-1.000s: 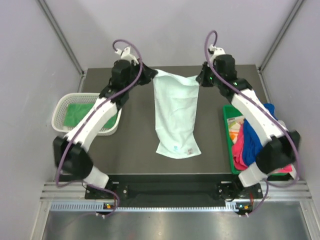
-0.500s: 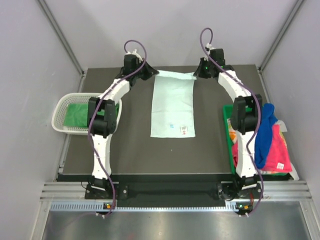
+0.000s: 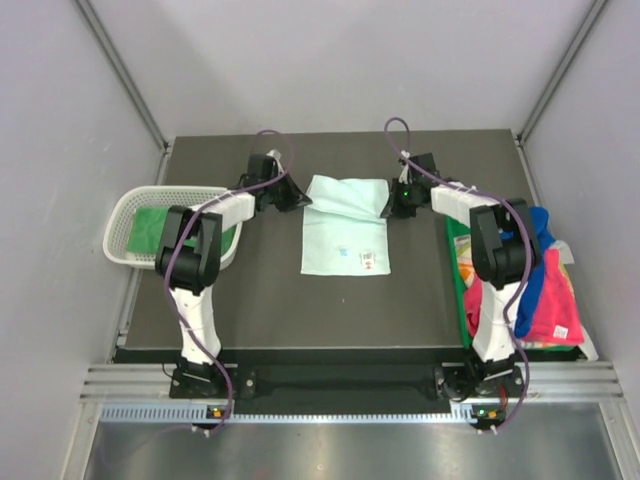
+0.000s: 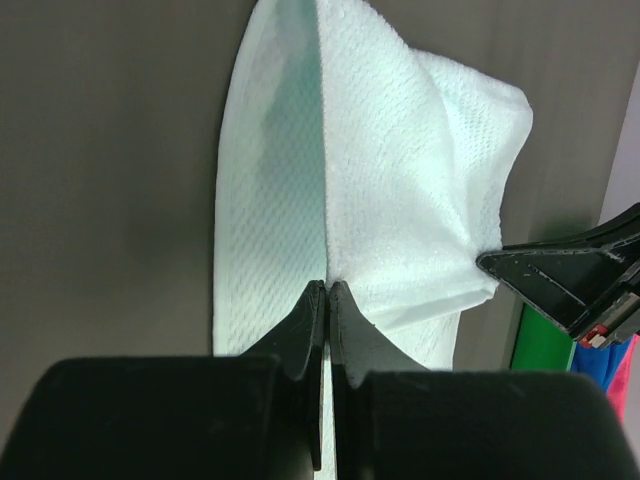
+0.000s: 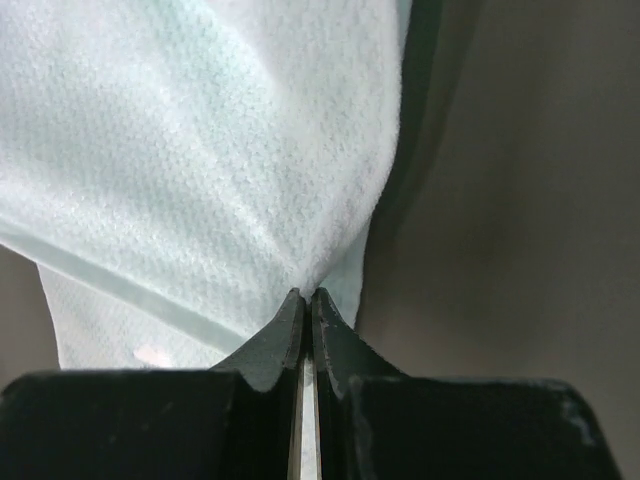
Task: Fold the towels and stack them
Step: Fold the towel
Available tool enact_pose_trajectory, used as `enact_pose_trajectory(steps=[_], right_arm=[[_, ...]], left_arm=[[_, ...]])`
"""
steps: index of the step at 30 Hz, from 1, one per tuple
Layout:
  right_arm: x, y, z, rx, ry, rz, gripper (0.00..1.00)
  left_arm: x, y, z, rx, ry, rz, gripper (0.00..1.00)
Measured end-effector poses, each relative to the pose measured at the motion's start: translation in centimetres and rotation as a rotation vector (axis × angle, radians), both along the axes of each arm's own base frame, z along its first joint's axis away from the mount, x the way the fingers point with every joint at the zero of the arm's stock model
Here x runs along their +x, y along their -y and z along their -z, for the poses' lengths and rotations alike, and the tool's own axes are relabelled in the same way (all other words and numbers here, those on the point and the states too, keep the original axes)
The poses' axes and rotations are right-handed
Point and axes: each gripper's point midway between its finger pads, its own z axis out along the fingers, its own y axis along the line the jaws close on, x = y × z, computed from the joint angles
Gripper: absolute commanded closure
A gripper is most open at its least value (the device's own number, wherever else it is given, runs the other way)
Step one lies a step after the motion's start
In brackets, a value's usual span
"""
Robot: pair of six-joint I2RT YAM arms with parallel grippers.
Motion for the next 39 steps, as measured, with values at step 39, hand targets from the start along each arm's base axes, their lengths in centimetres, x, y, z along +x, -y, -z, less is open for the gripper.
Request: enact_pose_trajectory(steps=[39], right_arm=[[-8.6, 0.0, -0.5, -0.080, 0.006, -0.012, 1.00]], left_arm=[[-12.5, -1.2, 2.7, 0.077, -0.091, 0.046, 1.00]])
